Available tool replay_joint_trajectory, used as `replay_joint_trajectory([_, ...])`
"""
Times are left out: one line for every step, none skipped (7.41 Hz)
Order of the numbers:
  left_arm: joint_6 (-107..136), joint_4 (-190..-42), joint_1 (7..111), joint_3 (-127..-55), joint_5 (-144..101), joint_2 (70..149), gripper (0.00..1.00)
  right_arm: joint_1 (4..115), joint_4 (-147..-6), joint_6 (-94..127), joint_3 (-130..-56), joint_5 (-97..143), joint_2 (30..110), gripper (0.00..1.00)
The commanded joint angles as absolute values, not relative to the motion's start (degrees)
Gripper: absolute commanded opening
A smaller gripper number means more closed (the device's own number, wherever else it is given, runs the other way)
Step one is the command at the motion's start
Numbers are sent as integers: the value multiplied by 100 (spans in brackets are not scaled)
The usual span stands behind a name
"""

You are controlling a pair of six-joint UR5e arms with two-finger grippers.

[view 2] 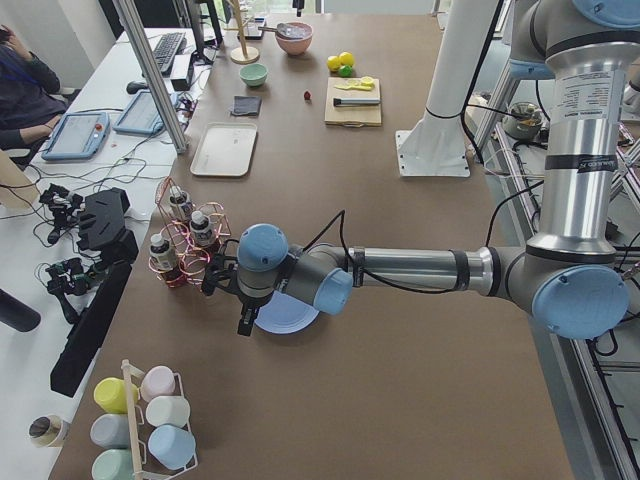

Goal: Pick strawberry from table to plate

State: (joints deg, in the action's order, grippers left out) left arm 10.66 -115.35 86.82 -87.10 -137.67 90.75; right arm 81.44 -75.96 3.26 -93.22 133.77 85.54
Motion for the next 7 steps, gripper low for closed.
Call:
replay_joint_trajectory([1081, -11881, 8342, -7993, -13755, 9175, 99, 7579, -7201, 1566, -9325, 13368, 8412, 100])
replay_joint_trajectory([1420, -12335, 8271, -7641, -13764, 9219, 98, 7289, -7120, 1886, -9325, 13272, 8411, 100])
replay_joint_trajectory([1937, -13036, 7940, -7316, -13755, 9220, 98, 7173, -7110, 1907, -9325, 13184, 8411, 100])
replay_joint_trajectory([2325, -13652, 7658, -6999, -13677, 9228, 97, 7059, -7110, 1907, -9325, 13157, 8394, 99])
replay_joint_trajectory([2625, -13989, 7420, -6866, -13510, 9237, 97, 7005, -7110, 1899, -9334, 13053, 8394, 100])
replay_joint_trajectory([2715, -14010, 7322, -6847, -13500, 9272, 97, 6996, -7110, 1898, -9334, 13043, 8394, 100])
replay_joint_trajectory([2716, -14010, 7304, -6829, -13509, 9281, 94, 6996, -7110, 1881, -9334, 13043, 8394, 100])
